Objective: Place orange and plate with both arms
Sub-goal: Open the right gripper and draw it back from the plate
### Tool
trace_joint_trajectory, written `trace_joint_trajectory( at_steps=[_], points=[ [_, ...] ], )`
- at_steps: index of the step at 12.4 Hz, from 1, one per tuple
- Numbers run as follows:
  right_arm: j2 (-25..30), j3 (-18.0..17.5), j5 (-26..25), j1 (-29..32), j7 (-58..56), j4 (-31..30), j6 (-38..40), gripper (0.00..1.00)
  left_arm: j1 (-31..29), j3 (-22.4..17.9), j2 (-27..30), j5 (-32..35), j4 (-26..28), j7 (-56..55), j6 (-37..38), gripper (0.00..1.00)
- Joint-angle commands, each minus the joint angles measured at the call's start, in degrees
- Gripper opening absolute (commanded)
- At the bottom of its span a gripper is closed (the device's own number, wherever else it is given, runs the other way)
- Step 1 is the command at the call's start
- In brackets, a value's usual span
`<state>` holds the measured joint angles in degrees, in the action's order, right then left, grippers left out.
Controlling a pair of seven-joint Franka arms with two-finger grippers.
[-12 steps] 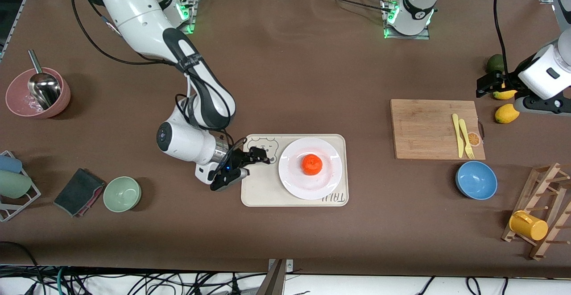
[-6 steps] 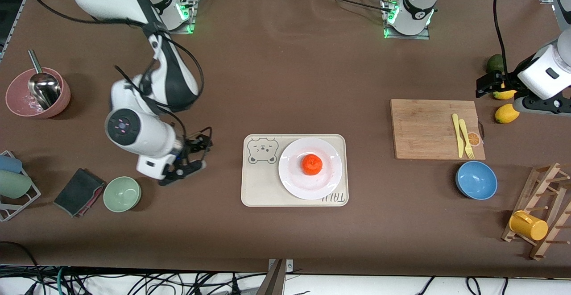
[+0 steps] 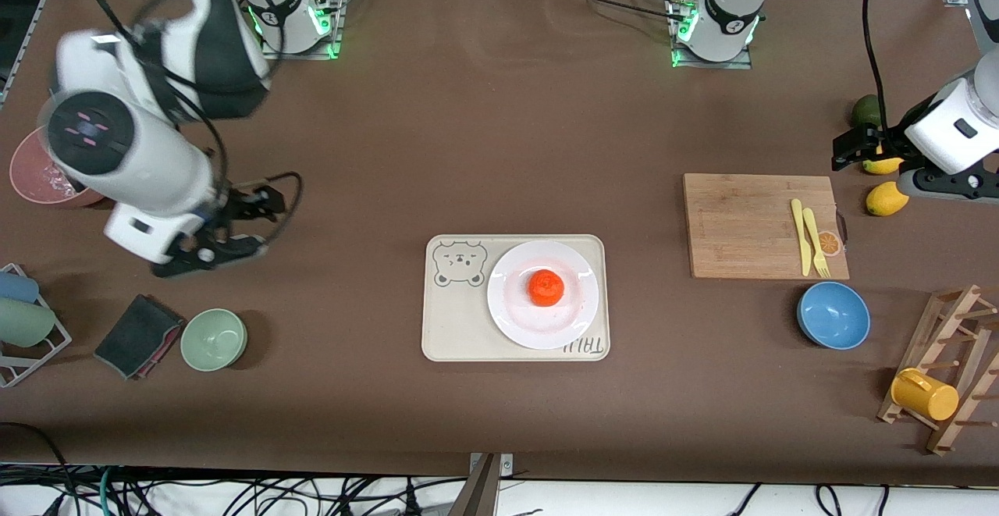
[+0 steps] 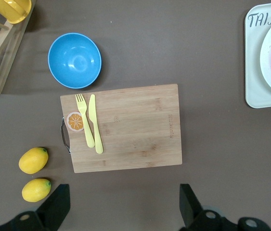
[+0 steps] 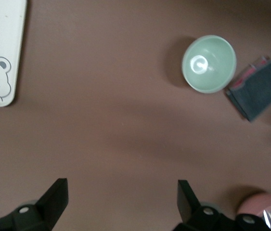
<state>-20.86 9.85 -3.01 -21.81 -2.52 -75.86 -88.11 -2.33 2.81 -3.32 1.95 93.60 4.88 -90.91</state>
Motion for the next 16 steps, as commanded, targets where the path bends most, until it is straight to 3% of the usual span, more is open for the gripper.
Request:
trace_joint_trajectory(
  at_steps=[1, 3, 5, 7, 9, 11, 13, 16],
  points=[
    [0.4, 2.7, 6.0, 1.2, 0.8, 4.8, 5.0, 1.00, 0.1, -0.1, 0.0, -0.8, -0.5, 0.8, 0.3, 1.00],
    [4.1, 1.5, 7.1, 4.8, 0.8, 1.4, 5.7, 1.00, 0.1, -0.1, 0.0, -0.7, -0.4, 0.8, 0.4, 1.00],
    [9.7, -7.1, 6.5, 14.1, 1.1, -7.1, 4.9, 1.00, 0.1, -0.1, 0.0, -0.8, -0.4, 0.8, 0.4, 1.00],
    [15.9, -11.8, 4.3, 18.8, 1.0, -16.1, -0.4, 1.00, 0.1, -0.1, 0.0, -0.8, -0.4, 0.7, 0.4, 1.00],
    [21.4, -12.0, 3.5, 22.0, 0.8, -19.0, -2.3, 1.00, 0.1, -0.1, 0.0, -0.8, -0.4, 0.7, 0.4, 1.00],
    [21.3, -11.7, 4.3, 24.5, 0.3, -18.2, -3.4, 1.00, 0.2, -0.1, 0.0, -0.8, -0.4, 0.7, 0.4, 1.00],
    [21.1, -9.8, 2.9, 21.4, 1.1, -17.6, -3.4, 1.00, 0.1, -0.1, 0.0, -0.8, -0.4, 0.7, 0.4, 1.00],
    [20.6, -10.0, 1.5, 21.1, 1.4, -16.6, -3.7, 1.00, 0.1, -0.1, 0.0, -0.8, -0.4, 0.7, 0.5, 1.00]
  ],
)
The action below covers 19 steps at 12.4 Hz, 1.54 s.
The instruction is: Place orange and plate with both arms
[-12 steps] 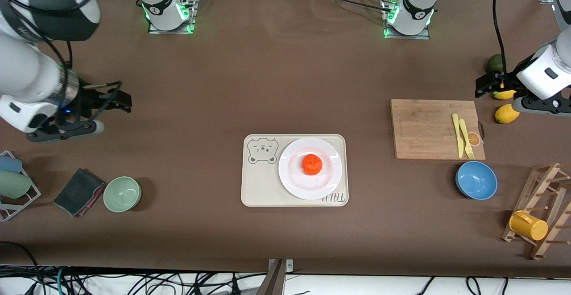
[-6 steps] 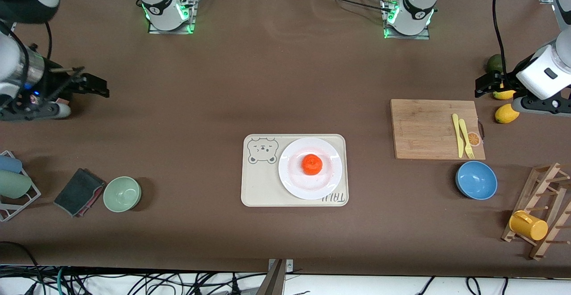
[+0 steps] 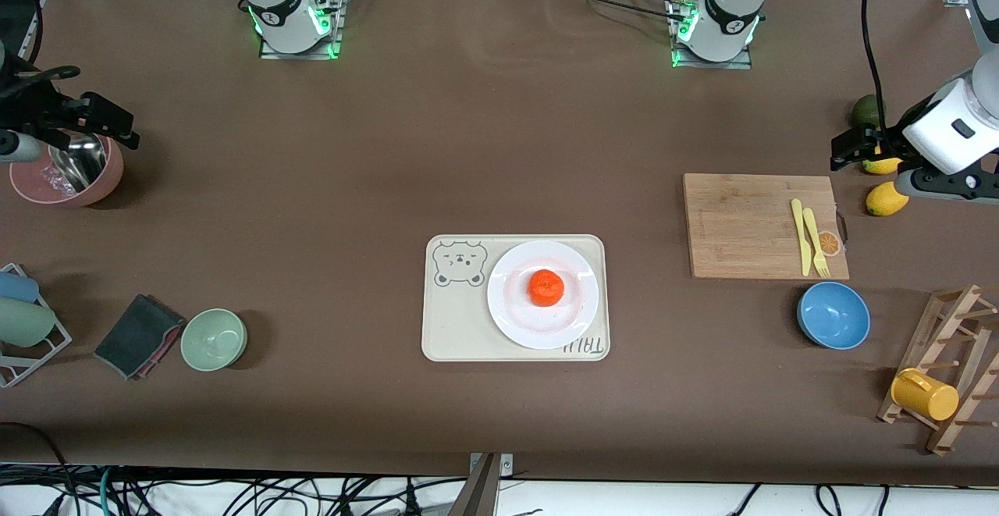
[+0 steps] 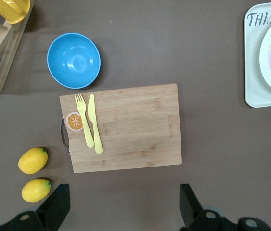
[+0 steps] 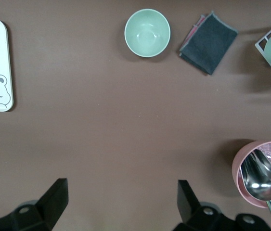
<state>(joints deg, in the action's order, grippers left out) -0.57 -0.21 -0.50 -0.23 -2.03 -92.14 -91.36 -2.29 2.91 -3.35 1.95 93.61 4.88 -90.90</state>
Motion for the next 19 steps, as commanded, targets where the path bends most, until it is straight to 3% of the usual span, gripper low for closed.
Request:
trace_joint_trajectory(
  at_steps=[1, 19],
  points=[
    [0.2, 0.0, -1.0, -0.6, 0.9, -0.3, -0.5, 1.00, 0.1, -0.2, 0.0, -0.8, -0.4, 0.8, 0.5, 1.00],
    [-1.5, 0.0, -0.9, -1.2, 0.9, -0.2, -2.0, 1.00, -0.1, -0.1, -0.1, -3.4, -0.5, 1.6, 0.3, 1.00]
  ],
)
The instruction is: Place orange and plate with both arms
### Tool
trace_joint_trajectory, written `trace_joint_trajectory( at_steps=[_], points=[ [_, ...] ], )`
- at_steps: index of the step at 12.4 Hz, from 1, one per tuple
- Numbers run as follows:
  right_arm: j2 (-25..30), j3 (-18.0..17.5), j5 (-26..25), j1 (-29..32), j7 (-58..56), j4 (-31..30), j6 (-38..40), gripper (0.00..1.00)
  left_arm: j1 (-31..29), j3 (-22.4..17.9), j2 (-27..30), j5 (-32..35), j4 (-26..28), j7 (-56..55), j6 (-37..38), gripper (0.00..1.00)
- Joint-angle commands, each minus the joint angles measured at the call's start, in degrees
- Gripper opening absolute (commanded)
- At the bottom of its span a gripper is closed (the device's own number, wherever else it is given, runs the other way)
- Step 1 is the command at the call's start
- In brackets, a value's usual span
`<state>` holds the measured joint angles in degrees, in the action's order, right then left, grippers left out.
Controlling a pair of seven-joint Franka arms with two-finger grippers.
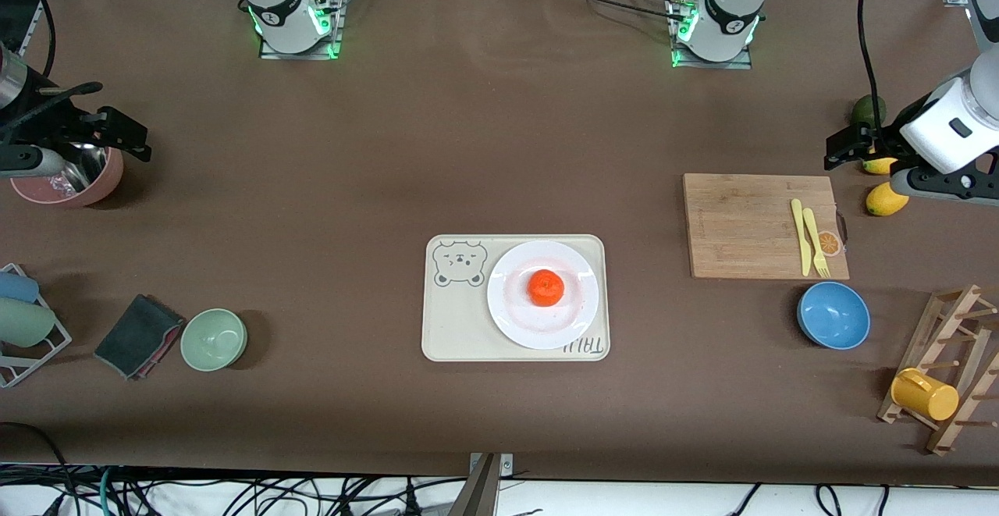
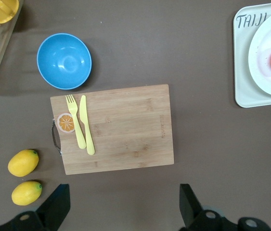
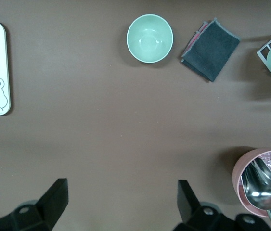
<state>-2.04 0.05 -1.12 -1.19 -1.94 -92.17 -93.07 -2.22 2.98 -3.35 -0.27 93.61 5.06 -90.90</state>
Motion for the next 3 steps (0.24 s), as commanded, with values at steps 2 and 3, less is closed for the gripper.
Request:
trace_joint_trajectory(
  at_steps=[2, 3],
  points=[
    [-0.2, -0.3, -0.3, -0.2, 0.8, -0.2, -0.4, 1.00, -0.2, -0.2, -0.1, -1.0, -0.4, 1.4, 0.3, 1.00],
    [-0.1, -0.3, -0.3, -0.3, 0.8, -0.2, 0.0, 1.00, -0.1, -0.2, -0.1, -1.0, -0.5, 1.4, 0.3, 1.00]
  ],
)
